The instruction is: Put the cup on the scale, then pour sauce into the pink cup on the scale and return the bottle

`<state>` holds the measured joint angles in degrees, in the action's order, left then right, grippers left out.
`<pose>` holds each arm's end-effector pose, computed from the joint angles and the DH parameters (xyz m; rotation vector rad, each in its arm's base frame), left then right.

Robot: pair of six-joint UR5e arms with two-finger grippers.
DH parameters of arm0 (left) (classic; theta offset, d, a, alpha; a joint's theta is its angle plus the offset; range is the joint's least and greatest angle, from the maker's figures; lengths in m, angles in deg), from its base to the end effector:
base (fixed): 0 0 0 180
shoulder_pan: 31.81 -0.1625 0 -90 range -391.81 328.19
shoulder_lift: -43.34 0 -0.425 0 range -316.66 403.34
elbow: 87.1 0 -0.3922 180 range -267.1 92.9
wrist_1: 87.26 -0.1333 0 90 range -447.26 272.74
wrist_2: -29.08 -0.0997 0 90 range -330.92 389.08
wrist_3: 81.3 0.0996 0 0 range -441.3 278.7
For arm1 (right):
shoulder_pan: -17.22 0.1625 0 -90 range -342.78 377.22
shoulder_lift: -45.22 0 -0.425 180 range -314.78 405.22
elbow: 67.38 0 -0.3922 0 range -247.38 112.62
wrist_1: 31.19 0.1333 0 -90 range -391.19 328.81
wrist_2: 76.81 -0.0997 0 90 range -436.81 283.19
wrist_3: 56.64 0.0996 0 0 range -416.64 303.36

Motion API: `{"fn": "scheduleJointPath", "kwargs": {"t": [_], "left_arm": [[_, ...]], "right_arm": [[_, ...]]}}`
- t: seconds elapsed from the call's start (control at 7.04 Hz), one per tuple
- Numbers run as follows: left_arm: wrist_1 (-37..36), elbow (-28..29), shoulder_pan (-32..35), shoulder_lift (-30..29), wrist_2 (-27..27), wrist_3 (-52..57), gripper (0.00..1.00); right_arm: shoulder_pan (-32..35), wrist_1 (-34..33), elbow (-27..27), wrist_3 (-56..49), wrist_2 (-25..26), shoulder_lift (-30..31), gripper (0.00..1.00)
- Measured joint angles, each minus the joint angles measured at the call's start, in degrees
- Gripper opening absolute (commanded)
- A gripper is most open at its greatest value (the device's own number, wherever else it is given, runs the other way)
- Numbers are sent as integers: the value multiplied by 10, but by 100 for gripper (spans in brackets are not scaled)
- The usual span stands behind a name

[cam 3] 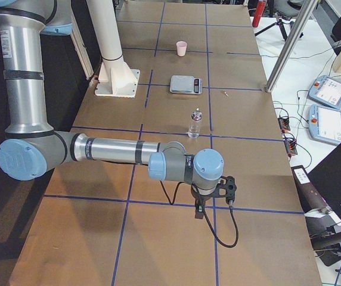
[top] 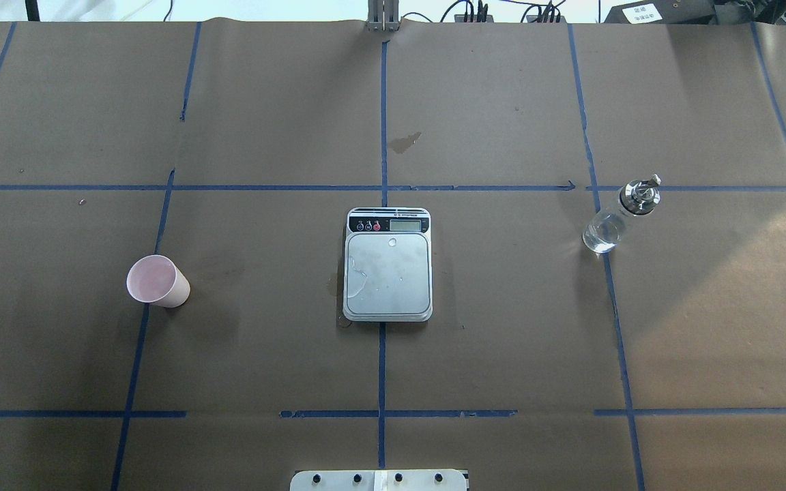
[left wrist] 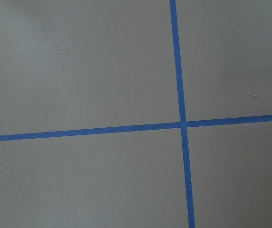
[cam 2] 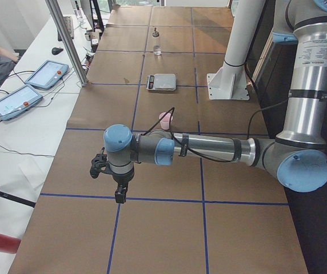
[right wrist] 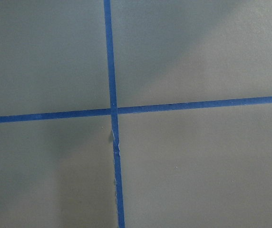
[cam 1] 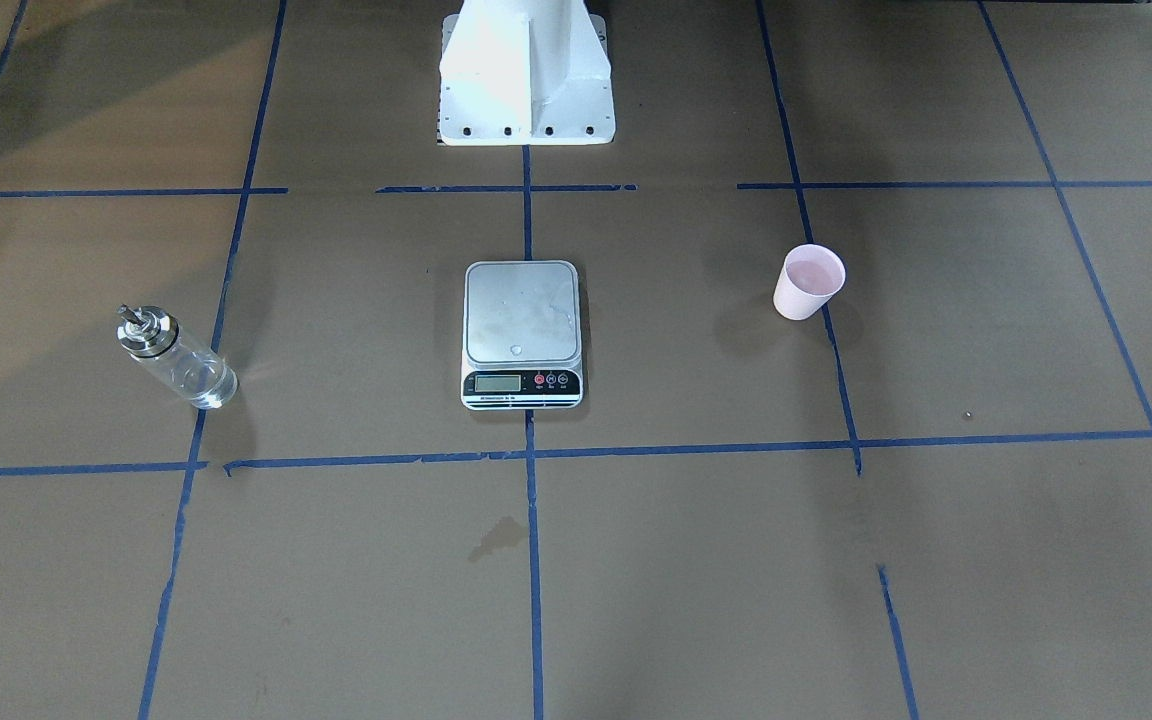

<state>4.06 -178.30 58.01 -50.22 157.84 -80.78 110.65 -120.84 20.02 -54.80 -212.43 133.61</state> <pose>-0.0693 -0.5248 0.6208 0.1040 0.6756 0.0476 0.0921 -0.4984 0.6649 0.0005 -0.7966 0.0915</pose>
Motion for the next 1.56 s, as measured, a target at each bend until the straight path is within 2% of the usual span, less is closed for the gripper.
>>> {"fn": "scheduleJointPath", "kwargs": {"t": [0.14,0.57,0.85,0.99,1.28,1.56], "left_arm": [[-1,-14,0,2,0,0,100],[0,-112,-19,-3,10,-1,100],[54,-152,-78,-17,24,-15,100],[92,-160,-139,-21,25,-63,100],[169,-166,-242,-21,23,-250,100],[225,-167,-283,0,23,-377,100]], "right_arm": [[0,0,0,0,0,-1,100],[1,0,3,1,0,-2,100],[1,0,7,1,-2,-2,100],[1,1,10,0,-4,-2,100],[1,1,12,-3,-4,0,100],[-2,6,20,-2,-5,-1,100]]}}
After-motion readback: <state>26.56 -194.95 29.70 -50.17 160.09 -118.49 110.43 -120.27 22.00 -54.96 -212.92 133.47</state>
